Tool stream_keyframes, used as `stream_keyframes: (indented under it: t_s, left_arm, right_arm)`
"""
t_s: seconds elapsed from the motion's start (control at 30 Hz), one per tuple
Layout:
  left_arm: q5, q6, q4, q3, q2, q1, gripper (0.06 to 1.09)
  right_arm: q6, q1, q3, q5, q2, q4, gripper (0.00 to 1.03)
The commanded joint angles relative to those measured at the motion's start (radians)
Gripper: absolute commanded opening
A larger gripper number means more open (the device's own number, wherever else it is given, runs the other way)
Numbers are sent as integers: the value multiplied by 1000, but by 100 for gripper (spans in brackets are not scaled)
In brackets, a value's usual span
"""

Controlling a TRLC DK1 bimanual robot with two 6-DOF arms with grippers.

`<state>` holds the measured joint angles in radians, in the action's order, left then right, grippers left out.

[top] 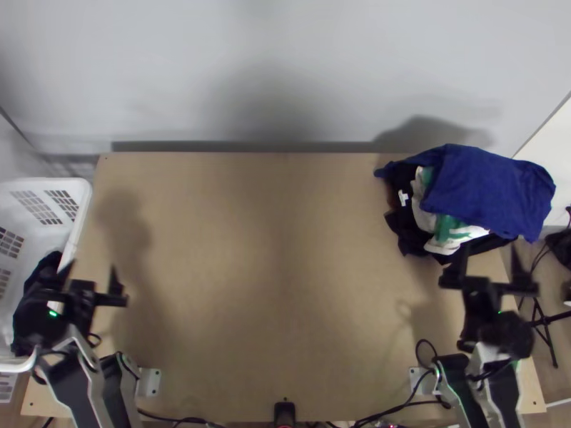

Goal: Fold the t-shirt

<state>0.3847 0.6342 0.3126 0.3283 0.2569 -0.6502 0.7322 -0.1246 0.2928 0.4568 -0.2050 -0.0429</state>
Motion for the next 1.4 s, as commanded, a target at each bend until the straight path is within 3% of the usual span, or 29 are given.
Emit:
stream_keyframes:
  t_s: [0.0, 0.23, 0.37, 0.47, 0.63, 0.8, 0.87, 1.03, 1.37]
  left_arm:
    - [2, 36, 5, 226, 392, -259, 101]
    - [-1, 51, 152, 666, 990, -522, 101]
    - [-29, 232, 276, 836, 1253, -583, 101]
    - [-89, 303, 312, 897, 1411, -591, 101]
    - [-139, 367, 395, 1008, 1650, -580, 101]
    - [-187, 355, 398, 1160, 1845, -574, 100]
    - [-193, 354, 410, 1230, 1917, -572, 95]
    - [-237, 366, 542, 1385, 2055, -562, 95]
    - [-247, 367, 528, 1453, 2159, -531, 95]
  right_arm:
    - [-231, 59, 413, 20, -378, 230, 99]
    - [-568, 11, 942, -3, -663, 744, 99]
    - [-685, -67, 1095, -41, -709, 899, 98]
    - [-715, -38, 1180, -127, -728, 931, 98]
    - [-717, -23, 1287, -129, -797, 969, 97]
    - [-706, -26, 1350, -129, -835, 989, 97]
    - [-717, -24, 1358, -129, -838, 989, 96]
    - [-738, 19, 1356, -130, -844, 991, 96]
    - [-738, 45, 1362, -130, -849, 988, 95]
